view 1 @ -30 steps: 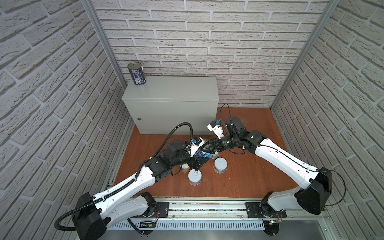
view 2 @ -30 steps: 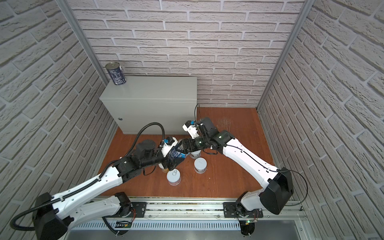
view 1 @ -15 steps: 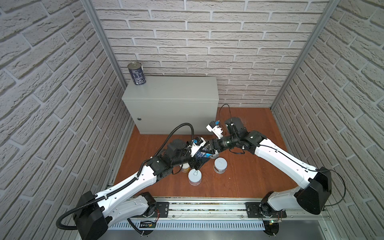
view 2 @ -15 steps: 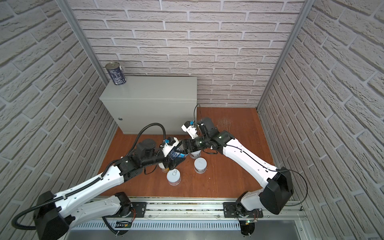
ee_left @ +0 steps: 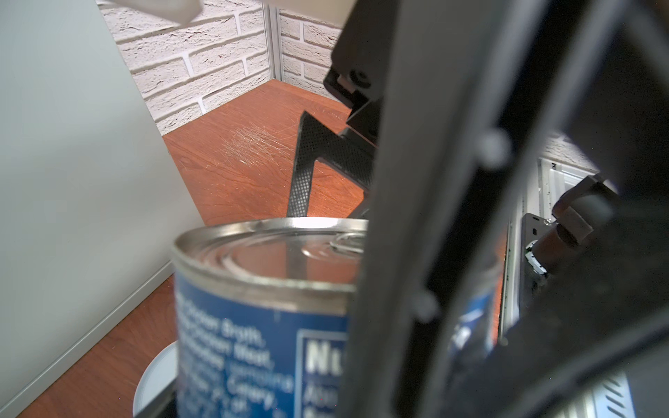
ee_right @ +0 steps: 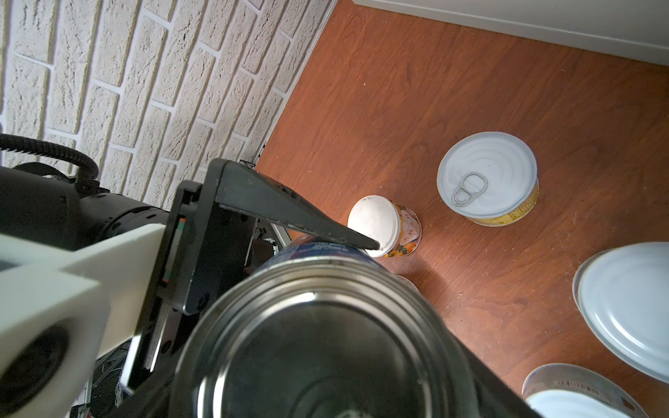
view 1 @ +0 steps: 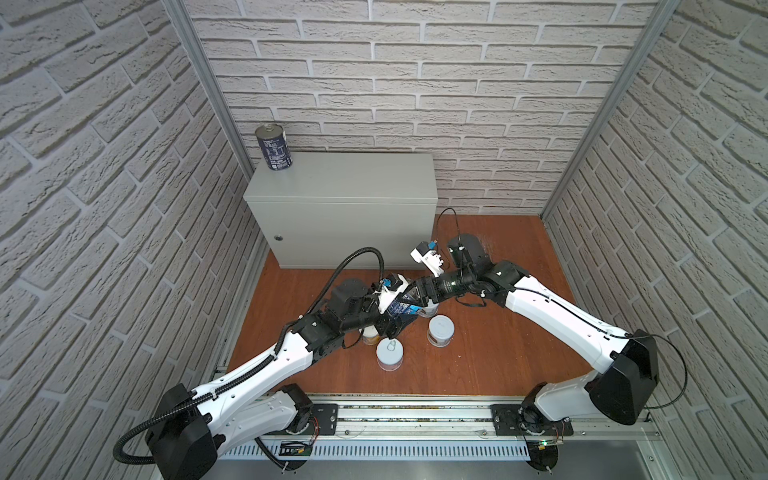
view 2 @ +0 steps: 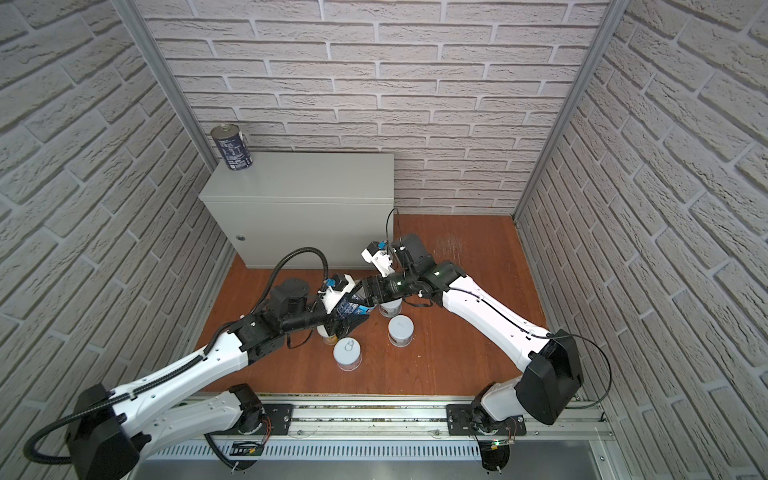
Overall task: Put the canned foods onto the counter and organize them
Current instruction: 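Close the left gripper around the blue can's side below the right gripper, then open the right gripper and pull it back while the left holds the can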
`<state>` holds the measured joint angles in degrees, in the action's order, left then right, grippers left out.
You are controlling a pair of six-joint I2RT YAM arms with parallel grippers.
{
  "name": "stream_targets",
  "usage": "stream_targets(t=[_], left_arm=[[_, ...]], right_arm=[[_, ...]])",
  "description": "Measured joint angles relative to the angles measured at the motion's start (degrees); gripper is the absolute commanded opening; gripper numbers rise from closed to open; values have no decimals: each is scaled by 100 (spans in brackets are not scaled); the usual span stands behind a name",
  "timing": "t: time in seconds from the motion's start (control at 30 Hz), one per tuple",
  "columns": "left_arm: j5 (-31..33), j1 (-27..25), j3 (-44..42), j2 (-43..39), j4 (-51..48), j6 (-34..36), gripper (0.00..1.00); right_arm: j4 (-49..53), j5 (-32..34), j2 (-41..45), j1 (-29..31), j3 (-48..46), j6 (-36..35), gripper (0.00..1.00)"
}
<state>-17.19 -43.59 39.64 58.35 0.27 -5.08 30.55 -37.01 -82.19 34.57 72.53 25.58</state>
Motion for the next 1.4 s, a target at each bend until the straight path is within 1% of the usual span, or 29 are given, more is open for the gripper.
stream_targets(t=[0.17, 0.43, 0.5, 0.57, 0.6, 0.9, 1.2, 1.4], left_arm=[[-20, 37, -90, 0, 177, -28, 64], [-26, 87, -116, 0, 289, -57, 63], [-26, 90, -118, 0, 297, -59, 62], [-26, 92, -136, 0, 323, -68, 62], [-26, 92, -140, 0, 332, -70, 62], [-26, 111, -146, -11, 361, -155, 62], [66, 111, -146, -48, 369, -367, 62], [323, 109, -146, -197, 350, -461, 62]], right_arm=[[-35, 111, 0, 15, 0, -7, 56], [-127, 184, 0, 22, 0, -4, 63], [-131, 190, 0, 22, 0, -4, 66], [-136, 201, 0, 26, 0, -7, 73], [-136, 203, 0, 26, 0, -7, 75], [-170, 243, 0, 35, 0, -7, 84], [-275, 278, 0, 44, 0, 55, 88], [-527, 315, 0, 66, 0, 57, 89]])
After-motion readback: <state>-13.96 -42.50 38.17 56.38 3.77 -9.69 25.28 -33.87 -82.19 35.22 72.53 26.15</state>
